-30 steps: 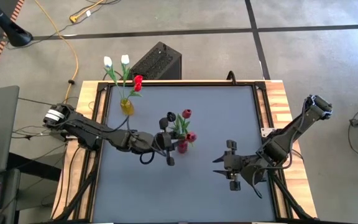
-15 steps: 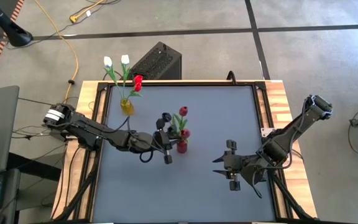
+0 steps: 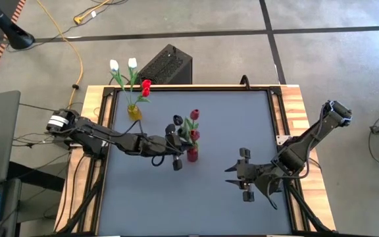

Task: Sort flowers into vase by color
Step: Put the dark red tulip into the red vase, then return to Home Position

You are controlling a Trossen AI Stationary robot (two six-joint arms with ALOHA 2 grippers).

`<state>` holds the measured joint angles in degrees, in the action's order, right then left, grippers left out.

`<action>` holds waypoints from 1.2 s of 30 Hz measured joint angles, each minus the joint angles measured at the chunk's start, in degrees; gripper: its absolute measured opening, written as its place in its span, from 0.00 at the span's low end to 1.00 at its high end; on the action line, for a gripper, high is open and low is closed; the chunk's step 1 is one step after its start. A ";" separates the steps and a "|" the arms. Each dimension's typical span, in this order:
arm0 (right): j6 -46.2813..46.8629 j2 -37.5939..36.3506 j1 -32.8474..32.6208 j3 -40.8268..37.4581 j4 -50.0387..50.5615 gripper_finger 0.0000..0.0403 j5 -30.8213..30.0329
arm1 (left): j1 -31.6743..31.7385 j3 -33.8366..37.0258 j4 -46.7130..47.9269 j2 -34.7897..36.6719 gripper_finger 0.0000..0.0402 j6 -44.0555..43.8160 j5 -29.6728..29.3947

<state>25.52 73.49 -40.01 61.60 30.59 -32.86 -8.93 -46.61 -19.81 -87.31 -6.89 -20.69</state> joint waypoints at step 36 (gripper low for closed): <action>0.02 0.00 -0.02 0.00 -1.01 0.46 0.00 | 0.16 -1.94 8.73 -0.09 0.17 0.75 9.40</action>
<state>25.54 73.49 -40.03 61.60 29.58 -32.86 -8.78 -48.56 -11.09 -87.39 -6.14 -11.29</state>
